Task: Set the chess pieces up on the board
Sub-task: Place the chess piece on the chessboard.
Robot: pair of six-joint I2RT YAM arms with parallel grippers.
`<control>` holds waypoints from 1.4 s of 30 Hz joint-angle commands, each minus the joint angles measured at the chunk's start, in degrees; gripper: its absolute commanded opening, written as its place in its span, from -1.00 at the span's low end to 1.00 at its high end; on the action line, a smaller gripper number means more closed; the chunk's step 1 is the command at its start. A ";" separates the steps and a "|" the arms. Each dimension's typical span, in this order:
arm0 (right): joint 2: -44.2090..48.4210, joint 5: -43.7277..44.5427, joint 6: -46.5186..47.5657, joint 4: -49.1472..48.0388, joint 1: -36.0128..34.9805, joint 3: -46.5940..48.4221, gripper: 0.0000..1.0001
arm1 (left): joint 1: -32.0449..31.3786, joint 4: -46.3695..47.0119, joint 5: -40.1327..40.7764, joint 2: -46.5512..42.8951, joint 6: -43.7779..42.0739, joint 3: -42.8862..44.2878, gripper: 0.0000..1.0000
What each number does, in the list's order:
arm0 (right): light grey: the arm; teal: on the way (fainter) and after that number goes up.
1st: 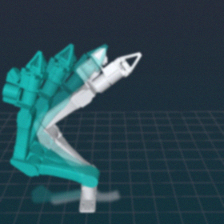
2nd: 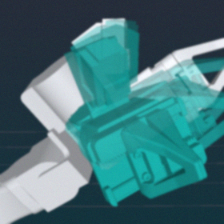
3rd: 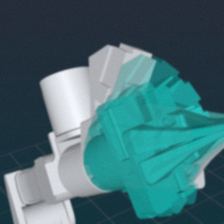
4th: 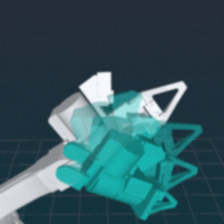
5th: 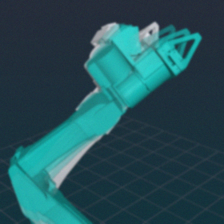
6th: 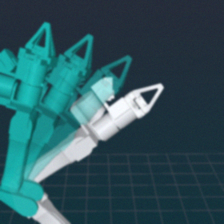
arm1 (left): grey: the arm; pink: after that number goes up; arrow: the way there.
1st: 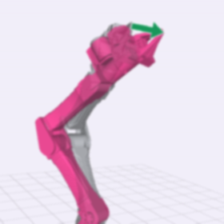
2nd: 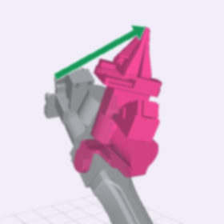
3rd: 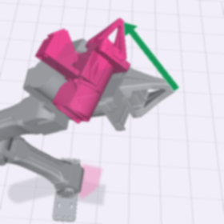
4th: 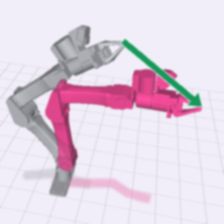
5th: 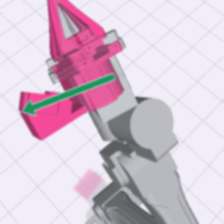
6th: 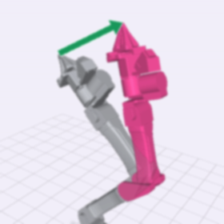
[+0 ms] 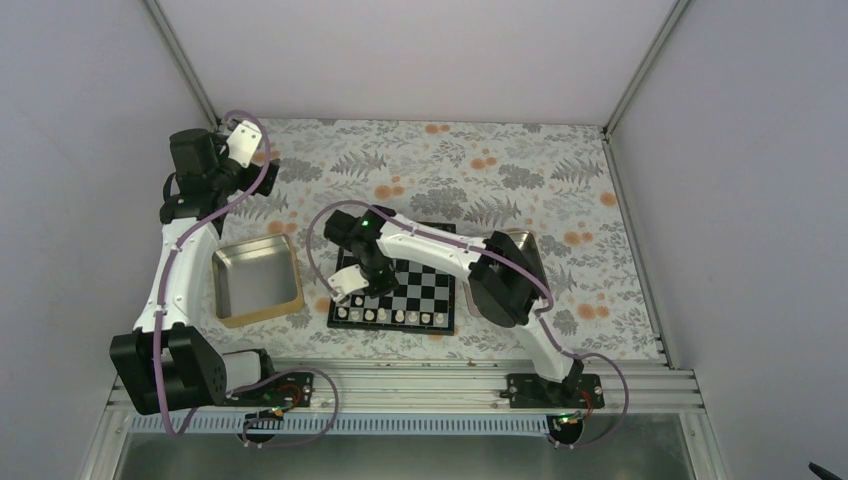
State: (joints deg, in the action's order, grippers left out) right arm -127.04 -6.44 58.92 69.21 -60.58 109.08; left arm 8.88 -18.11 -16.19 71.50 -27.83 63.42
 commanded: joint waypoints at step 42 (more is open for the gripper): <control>7.49 -1.52 -0.83 -1.35 3.62 -3.70 -0.47 | 0.43 0.45 -1.07 -1.15 0.00 0.78 1.00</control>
State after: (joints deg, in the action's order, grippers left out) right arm -127.20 -8.21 59.20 65.43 -60.12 106.37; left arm 8.91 -18.11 -16.38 71.50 -27.83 63.42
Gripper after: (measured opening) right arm 0.255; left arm 0.999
